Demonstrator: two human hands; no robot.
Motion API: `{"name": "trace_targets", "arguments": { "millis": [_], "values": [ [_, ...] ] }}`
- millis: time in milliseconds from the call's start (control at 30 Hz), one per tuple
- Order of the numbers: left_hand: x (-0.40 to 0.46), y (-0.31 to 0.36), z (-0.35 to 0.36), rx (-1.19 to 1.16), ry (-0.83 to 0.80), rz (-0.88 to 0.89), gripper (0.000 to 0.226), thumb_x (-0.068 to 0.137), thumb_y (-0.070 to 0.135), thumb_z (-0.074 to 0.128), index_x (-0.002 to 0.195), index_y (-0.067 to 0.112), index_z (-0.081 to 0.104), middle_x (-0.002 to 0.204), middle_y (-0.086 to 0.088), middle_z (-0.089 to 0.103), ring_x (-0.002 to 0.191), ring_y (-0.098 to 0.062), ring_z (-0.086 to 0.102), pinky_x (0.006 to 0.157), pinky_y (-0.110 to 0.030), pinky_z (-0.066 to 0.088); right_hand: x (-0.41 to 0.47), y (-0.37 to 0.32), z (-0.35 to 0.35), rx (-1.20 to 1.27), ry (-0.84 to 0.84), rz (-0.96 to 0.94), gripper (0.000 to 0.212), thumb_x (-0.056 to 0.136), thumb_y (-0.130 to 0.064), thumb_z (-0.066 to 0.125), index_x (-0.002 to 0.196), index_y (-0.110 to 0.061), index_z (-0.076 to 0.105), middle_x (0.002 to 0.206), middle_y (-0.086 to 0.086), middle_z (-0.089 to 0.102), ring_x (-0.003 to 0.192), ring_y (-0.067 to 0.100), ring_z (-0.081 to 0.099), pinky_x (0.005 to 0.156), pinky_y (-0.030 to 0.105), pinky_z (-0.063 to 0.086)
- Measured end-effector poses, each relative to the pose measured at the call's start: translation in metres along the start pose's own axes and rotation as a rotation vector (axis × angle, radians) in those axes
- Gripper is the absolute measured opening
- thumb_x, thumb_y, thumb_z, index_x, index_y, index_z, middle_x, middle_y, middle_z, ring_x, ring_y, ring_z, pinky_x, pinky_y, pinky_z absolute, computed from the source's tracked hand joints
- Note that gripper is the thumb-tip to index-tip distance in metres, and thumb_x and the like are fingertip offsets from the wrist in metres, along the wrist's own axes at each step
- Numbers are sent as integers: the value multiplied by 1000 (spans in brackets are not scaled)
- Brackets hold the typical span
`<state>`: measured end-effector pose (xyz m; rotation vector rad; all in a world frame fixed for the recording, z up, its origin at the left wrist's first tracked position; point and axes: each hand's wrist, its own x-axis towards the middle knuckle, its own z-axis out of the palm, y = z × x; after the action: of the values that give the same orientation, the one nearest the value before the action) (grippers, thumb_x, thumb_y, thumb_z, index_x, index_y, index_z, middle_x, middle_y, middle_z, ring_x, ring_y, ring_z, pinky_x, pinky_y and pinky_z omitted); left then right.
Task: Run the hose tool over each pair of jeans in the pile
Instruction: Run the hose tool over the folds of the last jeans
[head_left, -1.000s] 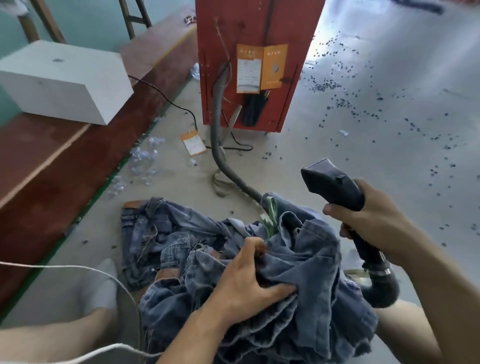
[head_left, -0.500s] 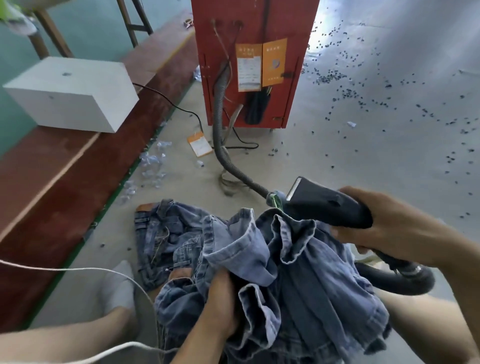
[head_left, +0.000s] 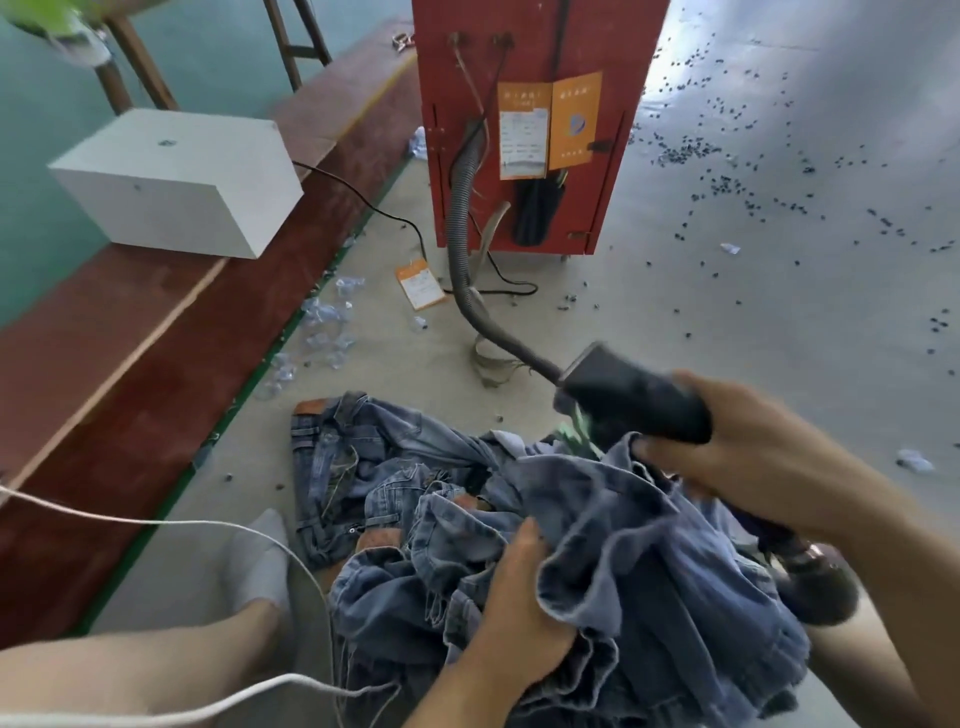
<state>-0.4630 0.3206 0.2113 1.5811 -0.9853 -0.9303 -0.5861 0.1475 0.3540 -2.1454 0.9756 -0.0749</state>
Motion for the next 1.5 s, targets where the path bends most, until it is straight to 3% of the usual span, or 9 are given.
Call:
{"name": "trace_targets", "arguments": {
  "millis": [267, 433, 533, 633, 700, 867, 1033, 1300, 1500],
  "values": [
    [-26, -14, 12, -60, -181, -152, 36, 94, -17, 54, 128, -10, 65, 140, -16, 62, 116, 4, 63, 97, -10, 43, 21, 31, -4, 47, 157, 241, 18, 89, -42, 77, 92, -28, 65, 59, 6, 71, 52, 19, 69, 62, 37, 52],
    [-53, -10, 22, 148, -11, -130, 19, 93, 51, 50, 110, 48, 59, 101, 24, 73, 97, 4, 63, 86, -21, 49, 22, 38, 22, -98, 64, 303, 24, 89, -45, 75, 87, -23, 65, 56, 1, 70, 50, 14, 67, 60, 33, 47],
    [-54, -19, 39, 620, 194, 44, 72, 76, 74, 55, 132, 29, 47, 135, 6, 54, 131, -18, 41, 106, -38, 32, 14, 43, 30, -202, 63, 250, 23, 87, -44, 78, 91, -26, 64, 57, -2, 68, 56, 14, 66, 54, 32, 44],
    [-40, -22, 25, 797, -235, -435, 143, 53, 110, 13, 163, 19, 4, 171, -7, -2, 157, -32, -9, 120, -60, -10, 13, 47, 31, -155, 46, 233, 24, 88, -42, 77, 97, -27, 61, 67, -5, 74, 55, 15, 68, 56, 32, 48],
    [-37, -25, 16, 843, -363, -491, 152, 43, 111, -3, 164, 20, 2, 171, -6, 7, 156, -34, 2, 116, -63, -15, 13, 50, 29, -81, 27, 233, 22, 89, -40, 76, 99, -28, 60, 72, -9, 77, 53, 16, 69, 57, 31, 50],
    [-25, -24, -2, 783, -80, -378, 85, 86, 85, -1, 108, 28, 57, 109, -2, 65, 107, -27, 59, 103, -49, 37, 14, 61, 33, -207, 90, 266, 38, 81, -54, 78, 104, -32, 59, 71, -9, 70, 67, 11, 66, 59, 33, 45],
    [-6, -29, -21, 741, 96, -299, 32, 105, 42, 43, 122, 21, 61, 118, 6, 62, 108, -14, 55, 100, -34, 46, 19, 62, 42, -244, -91, 342, 42, 81, -42, 83, 110, -30, 55, 86, -3, 69, 78, 14, 65, 62, 33, 44],
    [30, 22, 16, -863, -133, -632, 58, 101, 65, 41, 117, 23, 77, 115, -3, 77, 108, -17, 72, 91, -30, 56, -4, 63, 21, 87, 143, 112, 45, 70, -33, 89, 107, -37, 64, 82, -3, 74, 65, 15, 69, 52, 41, 52],
    [29, 17, 25, -936, -121, -469, 43, 89, 36, 78, 121, 7, 73, 122, -19, 73, 120, -36, 66, 106, -43, 53, -18, 41, 13, 228, 63, 95, 50, 66, -43, 92, 107, -35, 66, 80, 4, 77, 62, 24, 71, 50, 30, 55]
  ]
}}
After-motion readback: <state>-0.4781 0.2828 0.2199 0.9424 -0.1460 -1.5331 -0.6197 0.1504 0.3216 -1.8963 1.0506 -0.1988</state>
